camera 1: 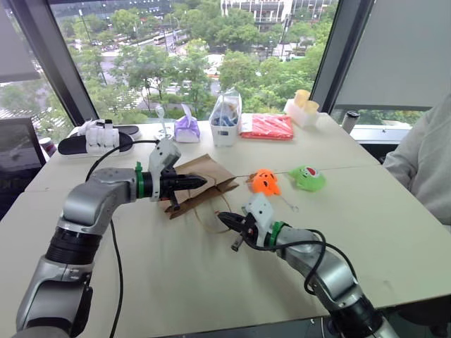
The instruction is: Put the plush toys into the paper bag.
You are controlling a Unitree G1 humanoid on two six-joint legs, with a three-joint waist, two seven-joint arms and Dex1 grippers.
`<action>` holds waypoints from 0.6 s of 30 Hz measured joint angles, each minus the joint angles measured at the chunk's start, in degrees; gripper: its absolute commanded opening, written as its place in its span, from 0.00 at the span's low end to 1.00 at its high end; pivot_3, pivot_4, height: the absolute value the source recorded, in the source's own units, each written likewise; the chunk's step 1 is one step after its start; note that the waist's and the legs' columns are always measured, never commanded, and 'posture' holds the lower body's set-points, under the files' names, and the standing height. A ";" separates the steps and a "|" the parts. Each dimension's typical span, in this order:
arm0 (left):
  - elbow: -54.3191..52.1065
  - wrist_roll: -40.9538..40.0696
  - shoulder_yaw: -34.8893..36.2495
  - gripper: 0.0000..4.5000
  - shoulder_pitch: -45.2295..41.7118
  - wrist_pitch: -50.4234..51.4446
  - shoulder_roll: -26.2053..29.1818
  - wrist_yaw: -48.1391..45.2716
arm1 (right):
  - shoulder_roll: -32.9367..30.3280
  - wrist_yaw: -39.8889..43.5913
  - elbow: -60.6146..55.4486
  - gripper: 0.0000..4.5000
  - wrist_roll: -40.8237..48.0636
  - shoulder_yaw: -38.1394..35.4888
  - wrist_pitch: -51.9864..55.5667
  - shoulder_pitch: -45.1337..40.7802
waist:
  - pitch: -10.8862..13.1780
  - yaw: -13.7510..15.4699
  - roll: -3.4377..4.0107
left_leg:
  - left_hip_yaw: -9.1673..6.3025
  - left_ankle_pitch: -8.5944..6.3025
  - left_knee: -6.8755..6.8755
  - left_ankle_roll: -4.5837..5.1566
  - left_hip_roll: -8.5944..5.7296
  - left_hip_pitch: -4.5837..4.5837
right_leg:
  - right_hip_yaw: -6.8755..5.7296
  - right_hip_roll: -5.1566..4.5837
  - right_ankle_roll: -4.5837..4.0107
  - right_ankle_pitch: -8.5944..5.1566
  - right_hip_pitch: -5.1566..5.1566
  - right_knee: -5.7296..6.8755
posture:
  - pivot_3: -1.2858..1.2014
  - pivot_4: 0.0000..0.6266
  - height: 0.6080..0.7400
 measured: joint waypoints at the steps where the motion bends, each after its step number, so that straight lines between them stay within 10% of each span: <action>1: -0.31 -0.85 0.04 0.02 0.00 2.15 -0.32 0.54 | 0.99 -0.64 2.28 0.00 -1.24 0.18 -1.28 -1.02 | 0.00 0.02 0.00 | -0.01 0.02 -0.01 -0.04 0.01 -0.03 | 0.01 0.02 -0.01 0.00 -0.05 0.03 | 0.52 0.24 1.00; 18: -4.90 -11.83 7.34 0.02 0.83 15.35 -5.98 9.17 | 8.94 -0.93 25.57 0.00 -9.77 0.21 -14.35 -11.05 | 0.00 -0.13 -0.01 | -0.04 0.04 -0.02 -0.17 0.03 -0.07 | 0.10 0.07 -0.06 0.03 -0.10 0.03 | 0.52 0.24 1.00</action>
